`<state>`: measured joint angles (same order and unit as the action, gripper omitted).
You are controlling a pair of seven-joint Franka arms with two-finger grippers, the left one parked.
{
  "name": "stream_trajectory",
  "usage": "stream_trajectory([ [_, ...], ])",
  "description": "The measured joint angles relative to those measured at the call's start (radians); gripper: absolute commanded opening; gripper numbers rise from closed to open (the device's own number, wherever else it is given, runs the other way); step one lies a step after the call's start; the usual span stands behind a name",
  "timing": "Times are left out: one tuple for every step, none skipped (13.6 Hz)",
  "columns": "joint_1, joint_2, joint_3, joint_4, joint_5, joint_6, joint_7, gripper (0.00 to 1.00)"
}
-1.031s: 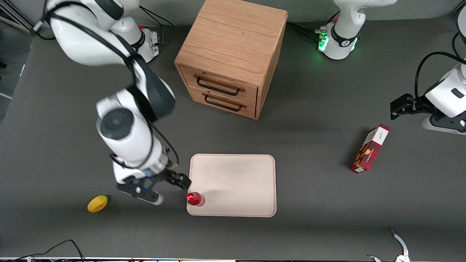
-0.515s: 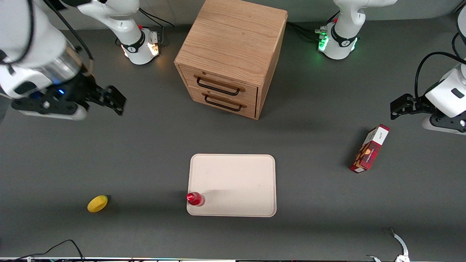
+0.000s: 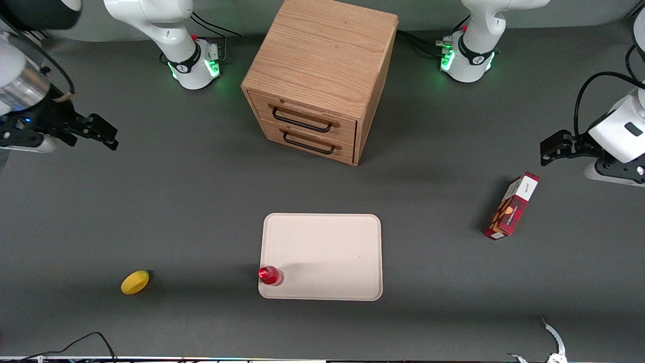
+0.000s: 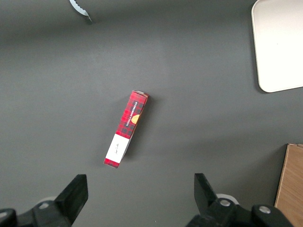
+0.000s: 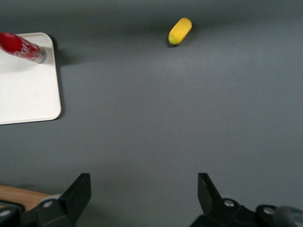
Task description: Place coke bottle on tray
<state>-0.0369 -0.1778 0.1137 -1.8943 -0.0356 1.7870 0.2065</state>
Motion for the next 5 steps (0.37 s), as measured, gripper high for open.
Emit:
stream_trajectory([
  [0.001, -0.023, 0.000, -0.057, 0.001, 0.035, -0.003, 1.00],
  [0.004, -0.037, 0.000, -0.086, 0.001, 0.051, -0.005, 1.00],
  [0.007, -0.043, 0.000, -0.086, 0.002, 0.049, -0.006, 1.00],
  [0.010, -0.042, 0.000, -0.068, 0.008, 0.031, -0.006, 1.00],
  [0.010, -0.035, 0.000, -0.032, 0.026, -0.012, -0.006, 1.00],
])
